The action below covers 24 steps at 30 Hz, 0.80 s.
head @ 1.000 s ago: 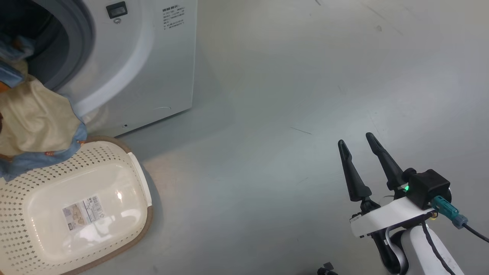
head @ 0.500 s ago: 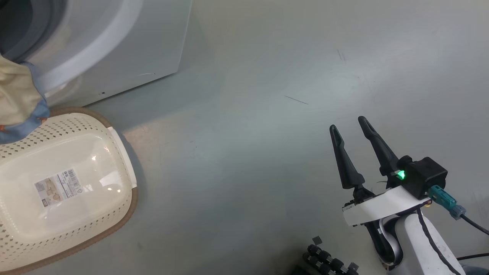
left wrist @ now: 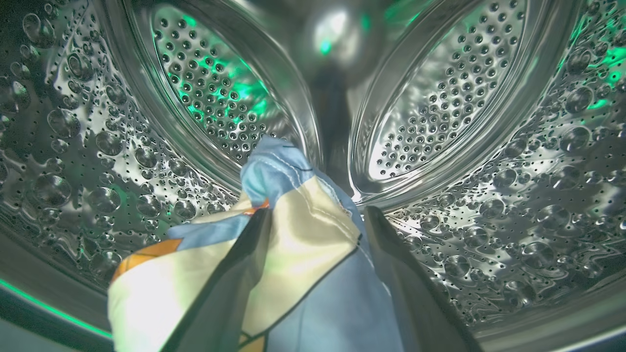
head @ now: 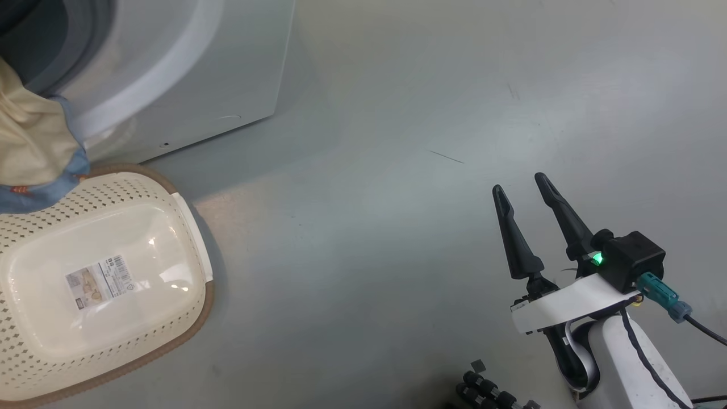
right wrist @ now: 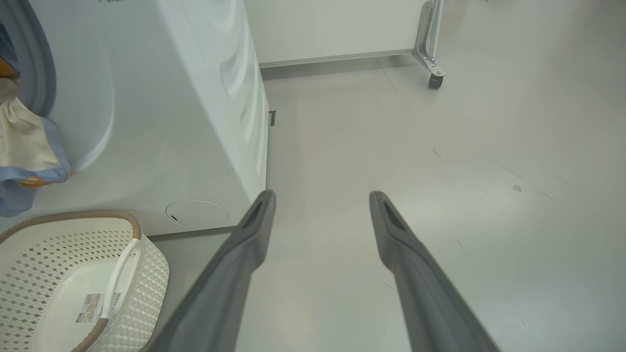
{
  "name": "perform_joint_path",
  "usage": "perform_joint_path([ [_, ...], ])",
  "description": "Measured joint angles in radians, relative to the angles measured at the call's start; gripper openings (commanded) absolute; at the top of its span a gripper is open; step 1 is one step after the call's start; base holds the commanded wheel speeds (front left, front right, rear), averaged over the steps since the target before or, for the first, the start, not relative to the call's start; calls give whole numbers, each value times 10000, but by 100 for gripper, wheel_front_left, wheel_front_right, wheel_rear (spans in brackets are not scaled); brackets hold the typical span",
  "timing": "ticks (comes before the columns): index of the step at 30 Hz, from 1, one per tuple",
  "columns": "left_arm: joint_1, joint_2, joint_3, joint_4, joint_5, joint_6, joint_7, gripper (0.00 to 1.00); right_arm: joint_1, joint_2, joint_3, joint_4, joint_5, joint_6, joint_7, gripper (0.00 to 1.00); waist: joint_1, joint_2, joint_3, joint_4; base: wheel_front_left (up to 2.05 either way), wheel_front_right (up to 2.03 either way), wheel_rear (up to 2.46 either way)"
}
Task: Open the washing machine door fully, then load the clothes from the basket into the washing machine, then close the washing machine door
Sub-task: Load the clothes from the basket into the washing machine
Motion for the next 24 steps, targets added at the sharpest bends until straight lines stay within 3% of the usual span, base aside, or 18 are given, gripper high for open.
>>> perform_joint_path([
  [12, 45, -945, 17, 986, -184, 230, -226, 100, -9, -77, -345, 153, 0, 0, 0, 100, 0, 0, -649, 415, 0, 0, 0],
  [24, 500, -2079, -416, 1390, -138, 347, -326, 100, -155, -276, -817, 115, -2, 2, 0, 100, -1, 0, -1181, 1383, 0, 0, 0],
])
